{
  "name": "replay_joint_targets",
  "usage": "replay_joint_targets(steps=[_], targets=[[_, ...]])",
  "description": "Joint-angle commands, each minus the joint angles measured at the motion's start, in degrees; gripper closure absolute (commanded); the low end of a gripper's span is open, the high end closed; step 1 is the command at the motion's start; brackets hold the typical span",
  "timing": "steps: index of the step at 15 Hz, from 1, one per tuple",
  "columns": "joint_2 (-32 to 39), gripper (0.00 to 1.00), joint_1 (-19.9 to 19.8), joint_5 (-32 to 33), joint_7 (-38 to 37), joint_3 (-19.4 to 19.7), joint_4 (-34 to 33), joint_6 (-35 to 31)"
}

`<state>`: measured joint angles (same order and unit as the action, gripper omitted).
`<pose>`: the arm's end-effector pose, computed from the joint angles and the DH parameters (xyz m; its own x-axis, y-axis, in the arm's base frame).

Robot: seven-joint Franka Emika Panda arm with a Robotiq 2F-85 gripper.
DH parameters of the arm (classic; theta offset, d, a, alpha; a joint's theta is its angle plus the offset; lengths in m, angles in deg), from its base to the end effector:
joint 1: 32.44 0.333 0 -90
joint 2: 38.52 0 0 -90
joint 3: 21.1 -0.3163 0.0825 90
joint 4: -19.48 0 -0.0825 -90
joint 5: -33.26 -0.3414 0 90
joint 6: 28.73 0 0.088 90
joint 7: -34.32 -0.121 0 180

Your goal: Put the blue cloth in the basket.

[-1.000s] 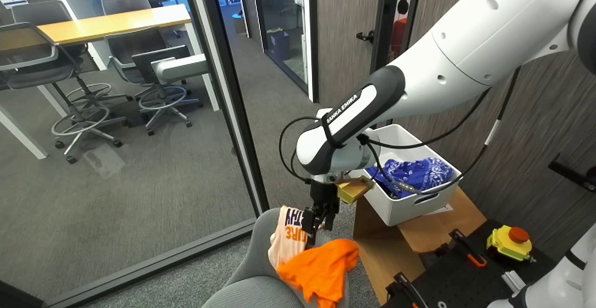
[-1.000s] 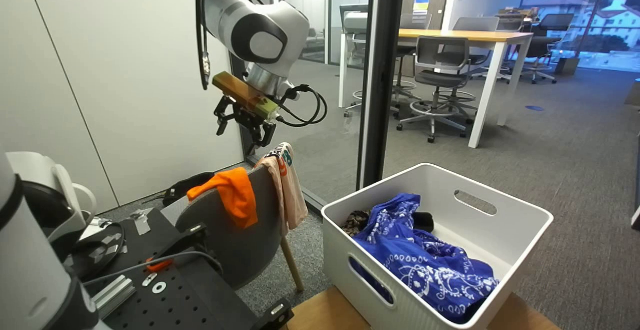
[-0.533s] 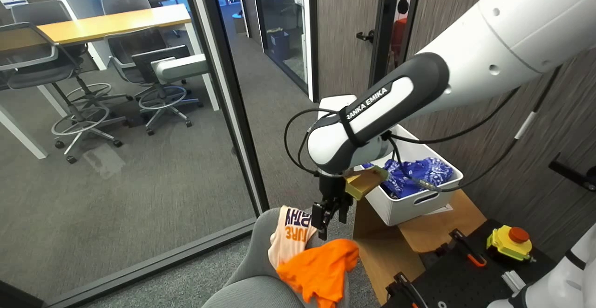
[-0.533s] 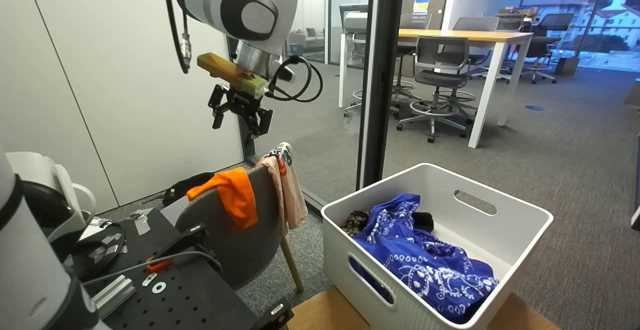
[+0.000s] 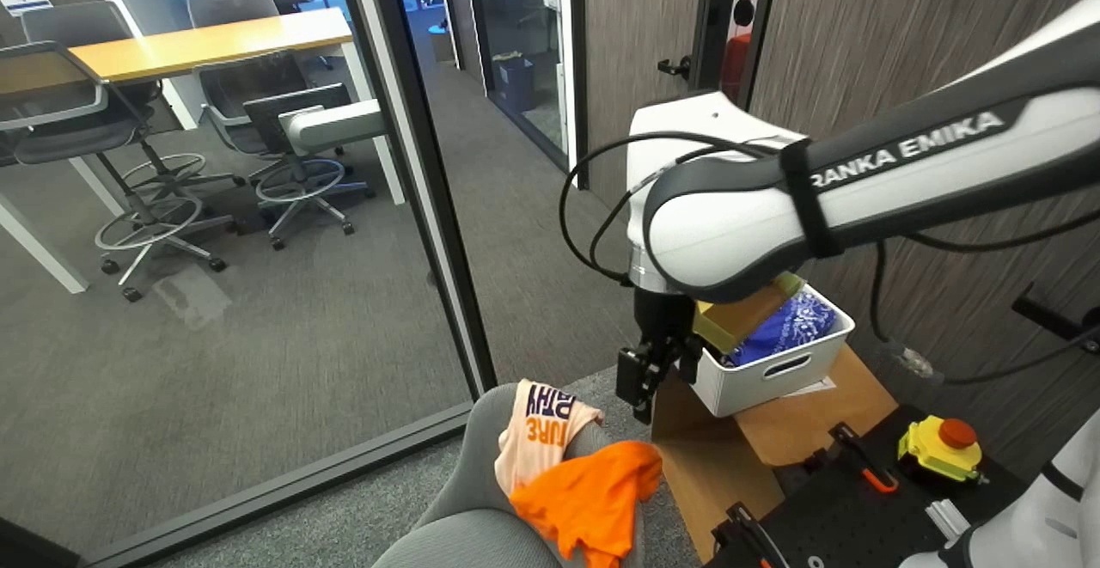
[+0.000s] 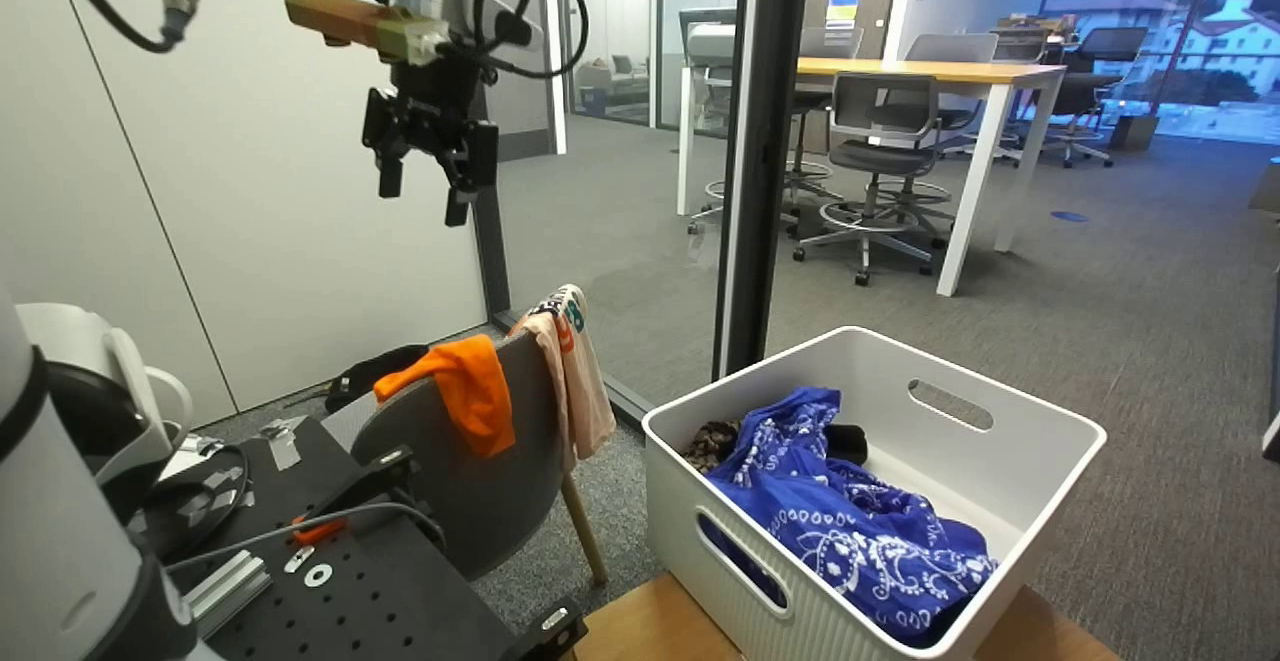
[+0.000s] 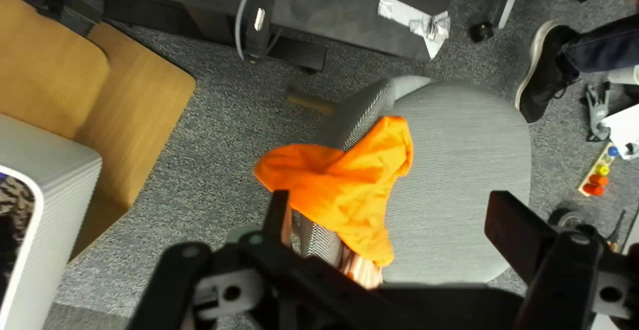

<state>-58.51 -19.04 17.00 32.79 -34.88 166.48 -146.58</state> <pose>0.3137 0.1808 0.3824 0.9446 0.2773 -0.1757 0.2552 -0.9569 -0.1385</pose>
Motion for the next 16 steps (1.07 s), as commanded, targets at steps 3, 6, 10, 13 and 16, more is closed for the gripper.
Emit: replay_joint_targets(steps=[3, 6, 10, 13, 16], targets=[[-21.38, 0.0, 0.62, 5.72, -2.62, 1.4, 1.37, 15.13], [-32.06, 0.0, -0.27, 7.45, -2.99, 2.68, 0.95, 23.71], [-43.73, 0.0, -2.15, 9.7, -1.4, 5.93, 0.73, 32.27], [-48.84, 0.0, -3.97, 10.7, -1.09, 7.64, 0.2, 35.64], [-52.22, 0.0, -6.0, 11.33, -1.15, 8.75, 0.25, 37.21]])
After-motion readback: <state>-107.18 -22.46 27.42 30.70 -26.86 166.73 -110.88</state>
